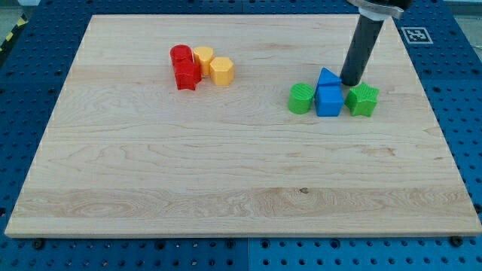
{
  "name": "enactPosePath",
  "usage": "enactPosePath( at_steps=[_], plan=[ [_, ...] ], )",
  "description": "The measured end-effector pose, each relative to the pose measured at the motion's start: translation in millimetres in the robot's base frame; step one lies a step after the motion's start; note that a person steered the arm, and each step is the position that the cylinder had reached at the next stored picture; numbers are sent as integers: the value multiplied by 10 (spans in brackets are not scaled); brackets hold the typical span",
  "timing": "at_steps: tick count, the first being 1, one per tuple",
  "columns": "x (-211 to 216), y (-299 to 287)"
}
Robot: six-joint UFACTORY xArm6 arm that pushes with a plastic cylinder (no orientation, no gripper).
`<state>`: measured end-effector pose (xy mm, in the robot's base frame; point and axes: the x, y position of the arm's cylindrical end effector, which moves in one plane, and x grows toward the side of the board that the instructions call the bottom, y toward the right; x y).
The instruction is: Slide blue triangle towards center
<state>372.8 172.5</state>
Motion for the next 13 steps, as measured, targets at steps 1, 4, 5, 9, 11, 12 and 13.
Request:
enactPosePath(
  at_steps=[1, 4, 5, 9, 11, 12, 13],
  plan=[
    [0, -69],
    [4, -190],
    [4, -344],
    [4, -1138],
    [-82, -757],
    [-12, -425],
    [208, -430]
  ],
)
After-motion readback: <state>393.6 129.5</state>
